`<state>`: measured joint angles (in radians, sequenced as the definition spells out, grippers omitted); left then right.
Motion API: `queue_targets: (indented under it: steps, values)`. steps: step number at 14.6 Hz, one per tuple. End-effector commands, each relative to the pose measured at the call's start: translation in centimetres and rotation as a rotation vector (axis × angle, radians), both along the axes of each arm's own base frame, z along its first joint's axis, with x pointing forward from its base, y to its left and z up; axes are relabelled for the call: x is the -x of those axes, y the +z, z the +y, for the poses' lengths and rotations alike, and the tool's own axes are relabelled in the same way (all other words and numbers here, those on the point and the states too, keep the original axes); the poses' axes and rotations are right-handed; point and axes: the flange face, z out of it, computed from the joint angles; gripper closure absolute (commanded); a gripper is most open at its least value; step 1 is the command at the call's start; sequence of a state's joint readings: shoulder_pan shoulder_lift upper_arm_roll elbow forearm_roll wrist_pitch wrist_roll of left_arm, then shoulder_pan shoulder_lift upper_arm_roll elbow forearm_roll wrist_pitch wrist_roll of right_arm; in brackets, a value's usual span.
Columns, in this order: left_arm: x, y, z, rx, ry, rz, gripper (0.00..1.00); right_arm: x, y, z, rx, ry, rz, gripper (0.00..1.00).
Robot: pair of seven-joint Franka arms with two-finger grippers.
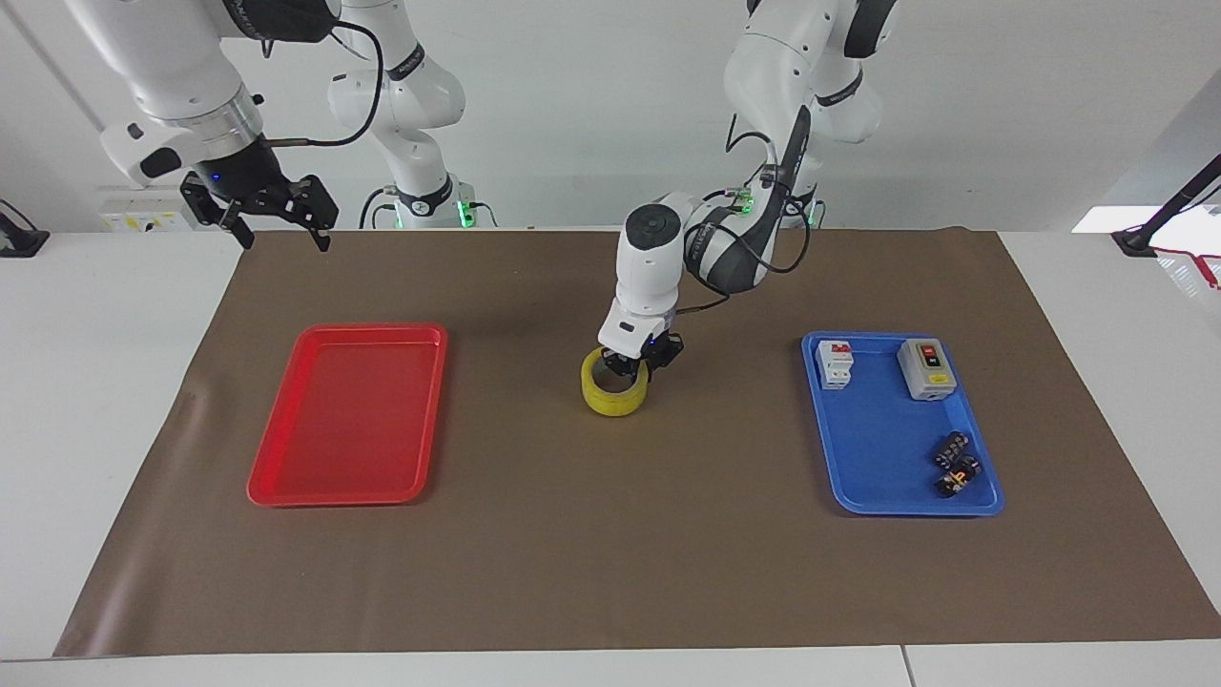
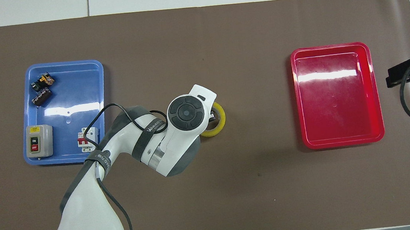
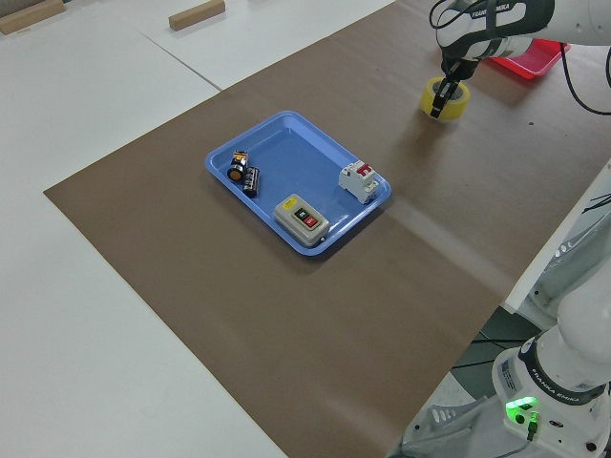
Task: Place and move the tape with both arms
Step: 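Lift the yellow tape with the left gripper and set it mid-table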
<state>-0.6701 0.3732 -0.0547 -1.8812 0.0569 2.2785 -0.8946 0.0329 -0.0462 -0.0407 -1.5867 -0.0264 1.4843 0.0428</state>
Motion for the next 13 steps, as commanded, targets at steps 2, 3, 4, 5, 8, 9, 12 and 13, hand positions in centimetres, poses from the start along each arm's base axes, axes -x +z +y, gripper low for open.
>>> queue_targets:
  steps: [2,3,4,5,8,9,12,13]
  values:
    - [-0.4,-0.1,1.0,-0.032,0.004,-0.03,1.0,0.2,-0.2,-0.5,-0.011,0.011,-0.005,0.0]
    - [-0.2,-0.7,1.4,-0.039,0.006,-0.022,1.0,0.2,-0.2,-0.5,-0.011,0.011,-0.005,0.0]
    - [-0.1,-0.9,1.6,-0.041,0.006,-0.021,1.0,0.2,-0.2,-0.5,-0.011,0.011,-0.005,0.0]
    - [-0.2,-1.0,1.9,-0.042,0.009,-0.02,1.0,0.2,-0.2,-0.5,-0.011,0.011,-0.005,0.0]
    - [-0.5,-1.0,2.2,-0.042,0.017,-0.019,1.0,0.2,-0.2,-0.5,-0.011,0.011,-0.005,0.0]
    - [-0.6,-0.9,2.2,-0.039,0.017,-0.023,0.74,0.2,-0.2,-0.5,-0.011,0.011,-0.005,0.0]
    - [-1.5,0.8,3.3,-0.029,0.031,-0.037,0.0,0.2,-0.2,-0.5,-0.011,0.011,-0.005,0.0]
    - [-2.0,2.1,4.0,-0.02,0.042,-0.051,0.0,0.2,-0.2,-0.5,-0.011,0.011,-0.005,0.0]
